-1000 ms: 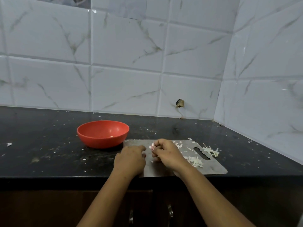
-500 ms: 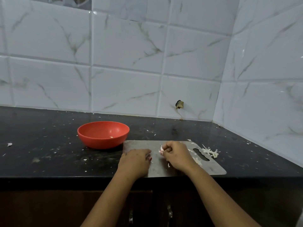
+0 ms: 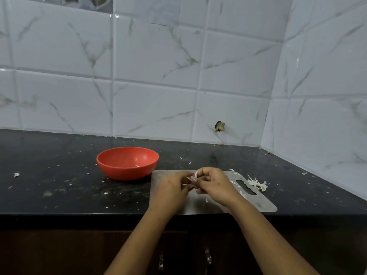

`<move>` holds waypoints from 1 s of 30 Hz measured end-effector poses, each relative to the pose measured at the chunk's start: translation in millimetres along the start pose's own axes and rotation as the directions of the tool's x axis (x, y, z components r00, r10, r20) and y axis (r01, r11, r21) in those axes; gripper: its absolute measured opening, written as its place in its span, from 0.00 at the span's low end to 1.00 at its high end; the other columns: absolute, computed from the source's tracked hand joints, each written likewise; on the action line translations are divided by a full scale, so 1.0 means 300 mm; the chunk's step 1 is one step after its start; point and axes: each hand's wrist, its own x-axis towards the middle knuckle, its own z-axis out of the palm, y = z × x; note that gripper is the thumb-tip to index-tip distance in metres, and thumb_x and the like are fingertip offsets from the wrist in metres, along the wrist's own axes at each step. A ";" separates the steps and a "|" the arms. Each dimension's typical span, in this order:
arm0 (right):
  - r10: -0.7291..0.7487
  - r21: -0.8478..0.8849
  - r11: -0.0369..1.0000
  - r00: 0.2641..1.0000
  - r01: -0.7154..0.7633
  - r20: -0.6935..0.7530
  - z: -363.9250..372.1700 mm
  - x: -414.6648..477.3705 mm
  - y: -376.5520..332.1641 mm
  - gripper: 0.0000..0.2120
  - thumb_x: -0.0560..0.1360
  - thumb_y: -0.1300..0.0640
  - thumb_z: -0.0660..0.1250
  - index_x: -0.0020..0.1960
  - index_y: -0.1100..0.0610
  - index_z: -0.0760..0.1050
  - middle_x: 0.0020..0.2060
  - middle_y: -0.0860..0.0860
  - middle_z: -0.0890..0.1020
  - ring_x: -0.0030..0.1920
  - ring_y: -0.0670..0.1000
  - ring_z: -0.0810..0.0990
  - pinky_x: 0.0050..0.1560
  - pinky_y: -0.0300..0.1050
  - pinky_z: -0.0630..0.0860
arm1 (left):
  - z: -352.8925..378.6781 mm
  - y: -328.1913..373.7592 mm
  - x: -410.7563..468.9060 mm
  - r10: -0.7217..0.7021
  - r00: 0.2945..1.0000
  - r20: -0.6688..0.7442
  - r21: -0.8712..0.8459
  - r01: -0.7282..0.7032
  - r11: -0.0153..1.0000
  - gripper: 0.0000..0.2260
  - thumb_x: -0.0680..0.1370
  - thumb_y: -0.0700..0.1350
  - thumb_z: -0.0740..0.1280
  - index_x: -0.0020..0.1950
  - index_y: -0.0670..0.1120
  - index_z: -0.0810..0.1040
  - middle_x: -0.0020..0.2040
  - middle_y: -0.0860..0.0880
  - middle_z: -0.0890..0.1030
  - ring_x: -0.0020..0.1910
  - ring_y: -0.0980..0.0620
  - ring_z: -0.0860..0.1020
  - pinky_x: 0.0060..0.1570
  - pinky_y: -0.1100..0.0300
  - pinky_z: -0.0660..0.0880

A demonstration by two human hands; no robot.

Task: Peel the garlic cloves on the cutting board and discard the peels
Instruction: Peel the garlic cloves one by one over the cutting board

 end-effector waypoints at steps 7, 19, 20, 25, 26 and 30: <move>0.018 0.118 0.993 0.999 -0.014 -0.028 0.002 -0.006 0.010 0.03 0.75 0.65 0.70 0.44 0.63 0.77 0.34 0.55 0.80 0.34 0.47 0.79 0.37 0.36 0.77 | -0.025 -0.009 -0.010 0.000 0.988 -0.157 0.254 0.040 0.966 0.05 0.75 0.53 0.70 0.48 0.54 0.83 0.44 0.55 0.83 0.43 0.57 0.79 0.46 0.56 0.78; 0.006 0.120 0.992 0.954 0.032 -0.299 -0.109 -0.004 0.090 0.06 0.74 0.71 0.67 0.43 0.61 0.76 0.30 0.53 0.80 0.33 0.47 0.80 0.38 0.38 0.79 | 0.133 0.074 0.097 -0.121 0.993 -0.006 0.270 0.118 0.956 0.04 0.73 0.49 0.71 0.46 0.52 0.81 0.48 0.53 0.83 0.51 0.53 0.79 0.50 0.57 0.76; 0.006 0.130 0.991 0.954 0.035 -0.299 -0.109 -0.005 0.094 0.07 0.75 0.71 0.65 0.43 0.61 0.77 0.32 0.54 0.81 0.33 0.47 0.80 0.38 0.37 0.78 | 0.147 0.075 0.108 -0.122 0.993 0.006 0.249 0.116 0.962 0.05 0.73 0.48 0.71 0.48 0.53 0.81 0.48 0.53 0.83 0.51 0.53 0.79 0.49 0.58 0.76; -0.009 0.141 0.988 0.949 0.056 -0.315 -0.118 0.000 0.106 0.13 0.76 0.71 0.63 0.41 0.57 0.81 0.35 0.54 0.84 0.33 0.44 0.82 0.37 0.35 0.77 | 0.165 0.056 0.126 -0.082 0.995 0.061 0.088 0.077 0.993 0.12 0.71 0.43 0.71 0.53 0.53 0.82 0.47 0.54 0.84 0.49 0.58 0.80 0.51 0.59 0.76; -0.020 0.125 0.990 0.950 0.062 -0.311 -0.115 0.001 0.103 0.13 0.76 0.71 0.64 0.41 0.56 0.81 0.35 0.54 0.84 0.33 0.44 0.82 0.37 0.35 0.77 | 0.162 0.053 0.118 -0.065 0.995 0.073 0.050 0.061 0.997 0.11 0.71 0.42 0.71 0.52 0.52 0.83 0.46 0.54 0.84 0.47 0.59 0.81 0.51 0.59 0.77; -0.055 0.097 0.992 0.962 0.084 -0.268 -0.094 0.005 0.087 0.09 0.74 0.70 0.67 0.43 0.59 0.83 0.36 0.56 0.85 0.35 0.48 0.83 0.37 0.36 0.77 | 0.135 0.040 0.091 -0.020 1.000 -0.006 0.000 0.020 1.000 0.07 0.75 0.43 0.69 0.51 0.49 0.85 0.43 0.52 0.85 0.42 0.58 0.80 0.47 0.61 0.75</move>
